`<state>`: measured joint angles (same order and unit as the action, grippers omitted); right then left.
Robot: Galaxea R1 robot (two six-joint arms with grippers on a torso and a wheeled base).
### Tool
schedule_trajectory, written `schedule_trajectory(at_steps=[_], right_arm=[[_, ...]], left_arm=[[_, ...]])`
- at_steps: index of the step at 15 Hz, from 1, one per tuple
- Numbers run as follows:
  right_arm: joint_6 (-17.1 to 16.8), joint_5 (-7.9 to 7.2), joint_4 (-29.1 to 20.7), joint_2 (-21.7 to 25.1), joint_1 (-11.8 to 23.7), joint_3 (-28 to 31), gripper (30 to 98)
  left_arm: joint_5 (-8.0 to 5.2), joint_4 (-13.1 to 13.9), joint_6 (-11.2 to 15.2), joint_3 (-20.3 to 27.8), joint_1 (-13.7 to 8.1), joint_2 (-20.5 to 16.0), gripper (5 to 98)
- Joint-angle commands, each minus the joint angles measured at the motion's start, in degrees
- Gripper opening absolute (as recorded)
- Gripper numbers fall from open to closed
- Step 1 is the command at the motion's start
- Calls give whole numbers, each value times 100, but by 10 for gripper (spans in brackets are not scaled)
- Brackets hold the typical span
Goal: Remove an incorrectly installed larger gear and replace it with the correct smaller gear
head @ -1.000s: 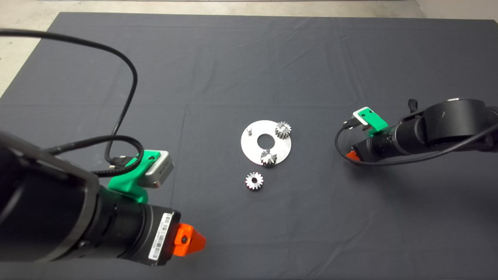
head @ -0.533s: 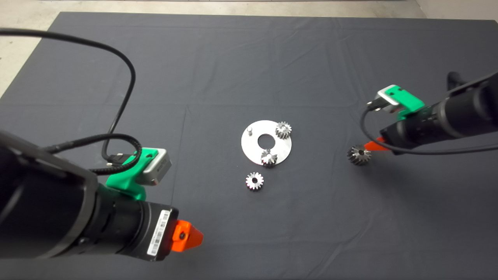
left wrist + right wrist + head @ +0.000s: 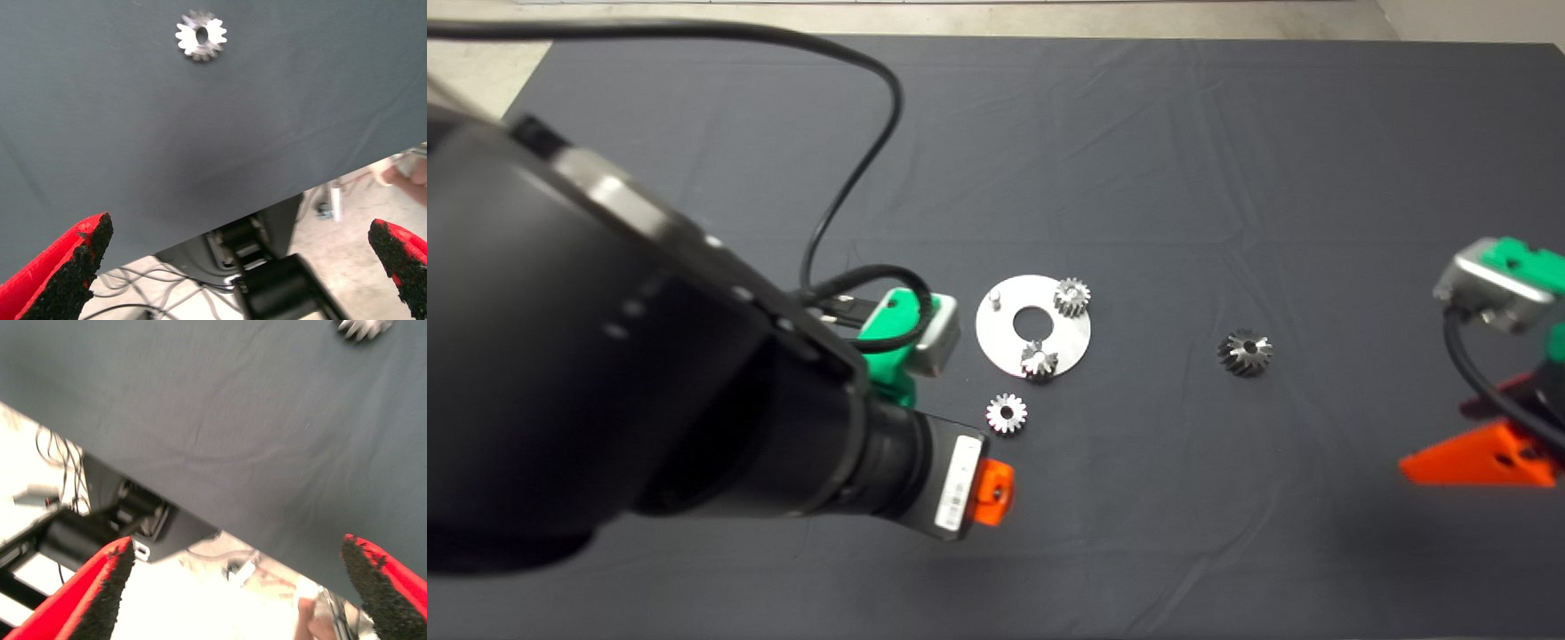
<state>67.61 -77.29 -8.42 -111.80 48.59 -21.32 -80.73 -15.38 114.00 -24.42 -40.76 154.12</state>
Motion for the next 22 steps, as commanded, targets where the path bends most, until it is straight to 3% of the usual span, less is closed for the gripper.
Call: schedule_trajectory(at_steps=[1,3,6,7,8,9,15,16,19,22], right_arm=[[25,10,-140,48,125,7,825],[25,-14,-133,75,130,-2,825],[16,-23,-133,66,257,-11,878],[7,-23,-133,27,257,-11,878],[16,-23,-133,49,257,-20,913],[25,-23,-133,75,257,-14,924],[25,-23,-133,66,441,-20,923],[25,-23,-133,66,441,-20,923],[25,-23,-133,66,441,-20,923],[25,-23,-133,75,444,-20,923]], left_arm=[[-147,-657,346,-53,436,328,983],[-212,-897,448,-79,788,402,983],[-582,-1299,439,-246,1533,561,983],[-774,-1466,430,-276,1701,675,983],[-1066,-1521,439,-365,1792,795,983],[-1205,-1512,448,-439,1808,858,983],[-1305,-1512,395,-1095,1868,915,983],[-1323,-1518,279,-1209,1905,909,983],[-1323,-1538,-425,-1737,2186,915,983],[-1332,-1580,-906,-1828,2213,836,983]])
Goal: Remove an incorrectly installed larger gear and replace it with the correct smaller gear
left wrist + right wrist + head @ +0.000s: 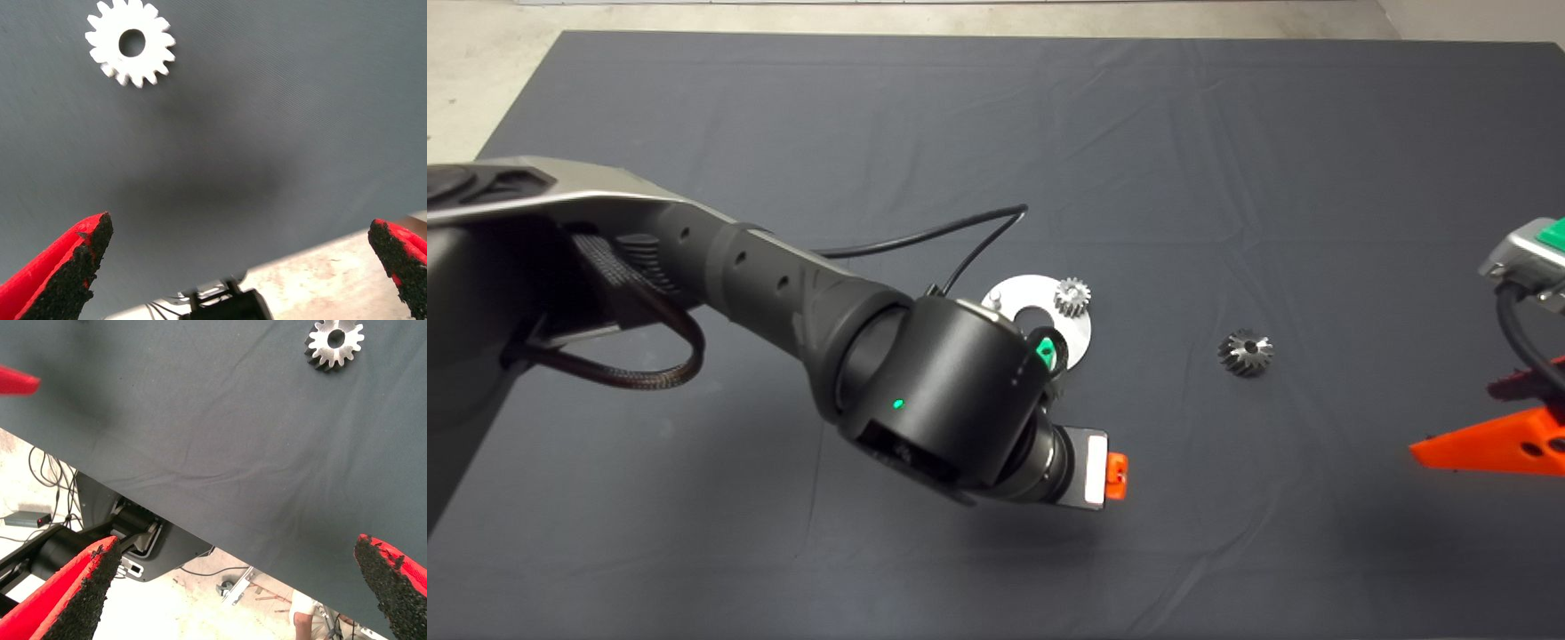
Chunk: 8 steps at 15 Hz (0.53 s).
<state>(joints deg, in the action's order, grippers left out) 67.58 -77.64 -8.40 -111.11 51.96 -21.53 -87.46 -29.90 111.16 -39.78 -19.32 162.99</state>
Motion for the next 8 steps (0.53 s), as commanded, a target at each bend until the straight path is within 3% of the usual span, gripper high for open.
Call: schedule_trajectory(at_steps=[1,5,8], right_arm=[[27,12,-136,5,109,1,923],[27,3,-136,5,113,1,923],[18,3,-127,5,113,1,923]], left_arm=[[-659,-199,-877,-301,77,-69,983],[-650,-501,-2153,-182,77,-188,983],[-651,-806,-2712,-143,95,-377,983]])
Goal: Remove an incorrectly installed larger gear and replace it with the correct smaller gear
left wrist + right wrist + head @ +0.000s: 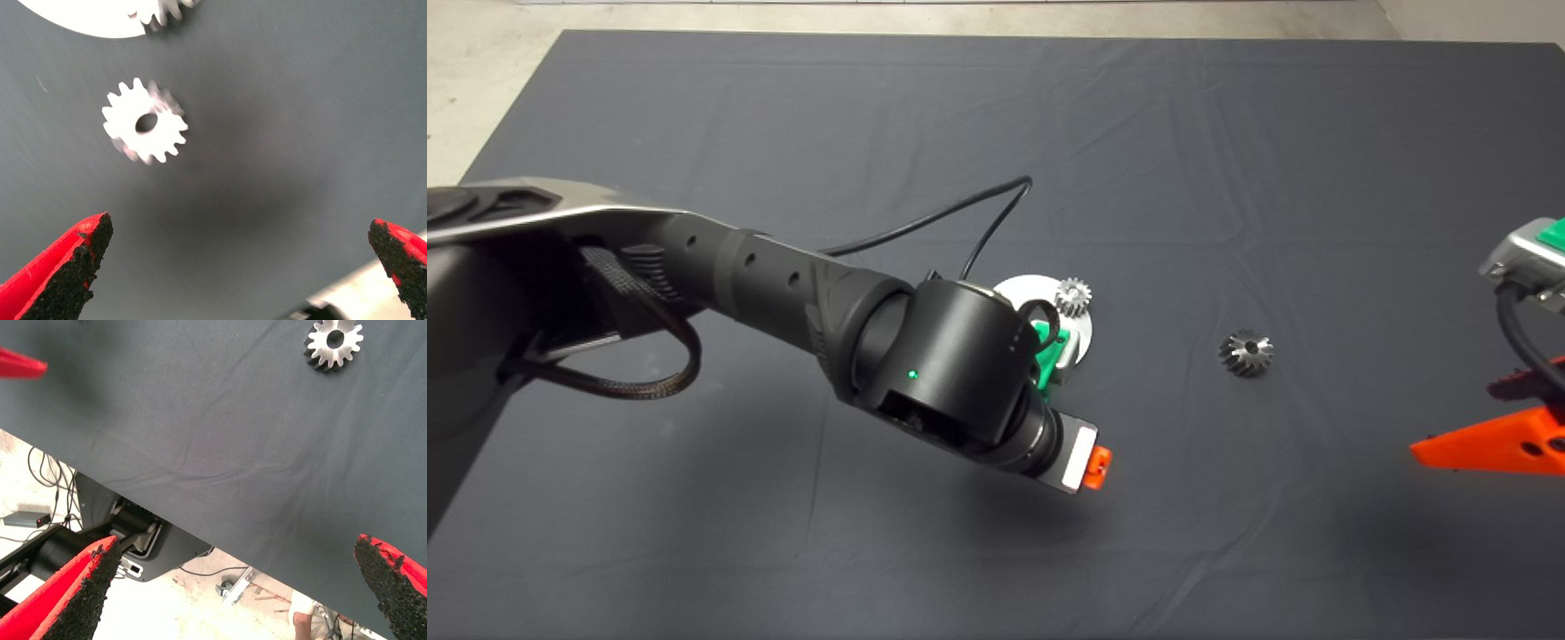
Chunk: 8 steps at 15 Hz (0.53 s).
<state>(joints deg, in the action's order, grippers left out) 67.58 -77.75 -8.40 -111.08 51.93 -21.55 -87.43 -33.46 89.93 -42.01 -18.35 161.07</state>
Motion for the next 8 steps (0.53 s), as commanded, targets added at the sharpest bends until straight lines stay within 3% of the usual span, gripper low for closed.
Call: schedule_trajectory(at_steps=[1,3,4,6,8], right_arm=[[18,6,-127,3,108,4,924],[18,6,-127,-6,116,4,923],[18,6,-127,-6,116,-5,924],[18,6,-127,-24,116,-5,923],[27,6,-136,-6,116,4,923]], left_arm=[[-661,-459,-790,-32,15,-193,983],[-652,-494,-925,-25,33,-538,983],[-644,-671,-916,-25,72,-722,983],[-644,-1322,-933,63,253,-1012,983],[-629,-1417,-977,89,310,-1055,983]])
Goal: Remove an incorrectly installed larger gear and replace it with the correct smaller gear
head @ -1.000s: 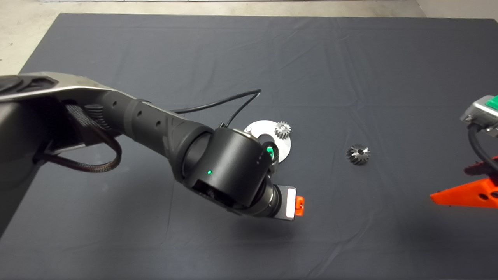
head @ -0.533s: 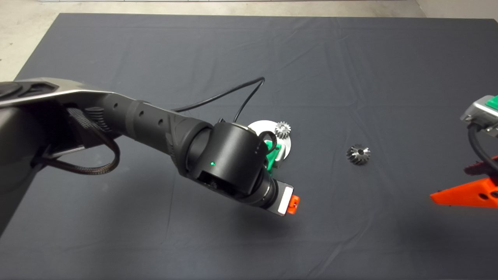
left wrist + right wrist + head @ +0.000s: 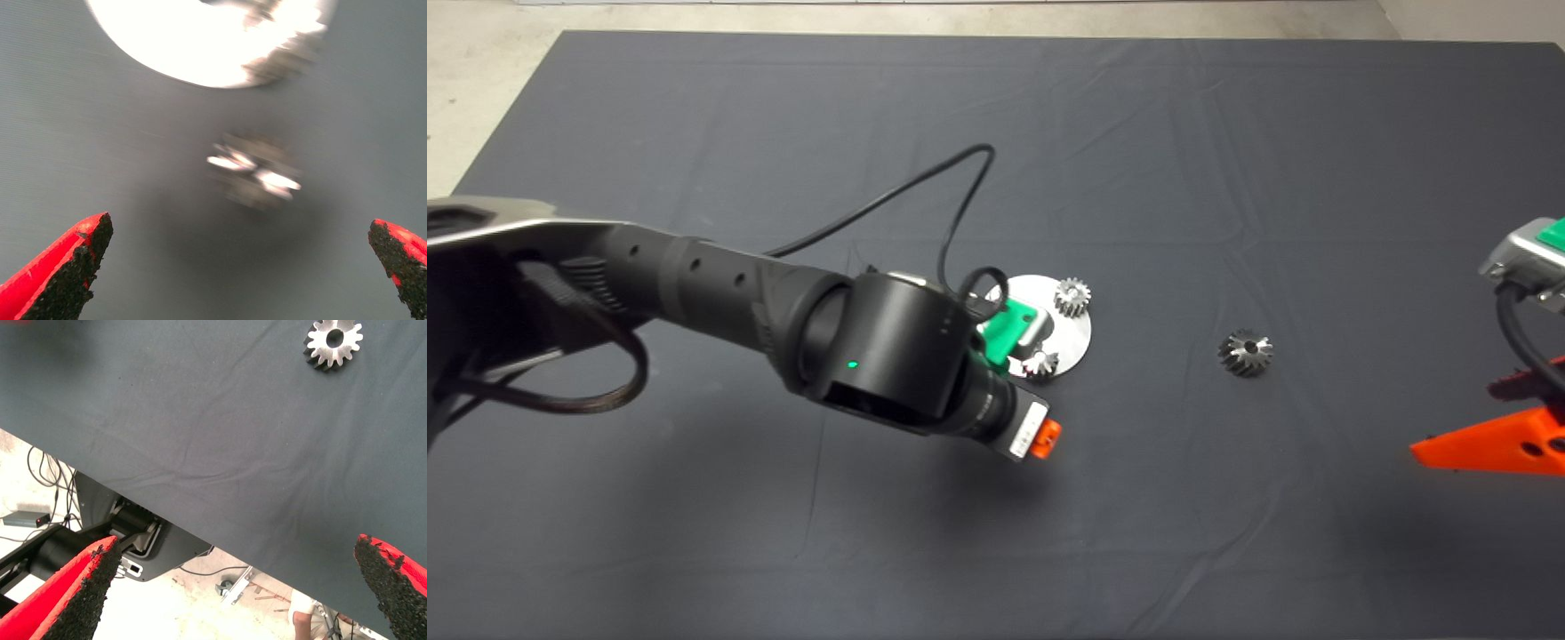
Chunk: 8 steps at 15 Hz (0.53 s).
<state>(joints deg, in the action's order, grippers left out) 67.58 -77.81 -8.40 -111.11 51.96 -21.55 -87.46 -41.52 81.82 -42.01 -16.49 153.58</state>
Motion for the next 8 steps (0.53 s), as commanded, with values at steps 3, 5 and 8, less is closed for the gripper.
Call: schedule_trajectory(at_steps=[3,5,8], right_arm=[[32,12,-136,-4,113,4,923],[35,12,-127,-3,105,4,923],[35,12,-127,-4,113,4,923]], left_arm=[[-592,-647,-391,103,388,-315,983],[-562,-647,-403,116,453,-289,983],[-448,-655,-403,72,549,-227,983]])
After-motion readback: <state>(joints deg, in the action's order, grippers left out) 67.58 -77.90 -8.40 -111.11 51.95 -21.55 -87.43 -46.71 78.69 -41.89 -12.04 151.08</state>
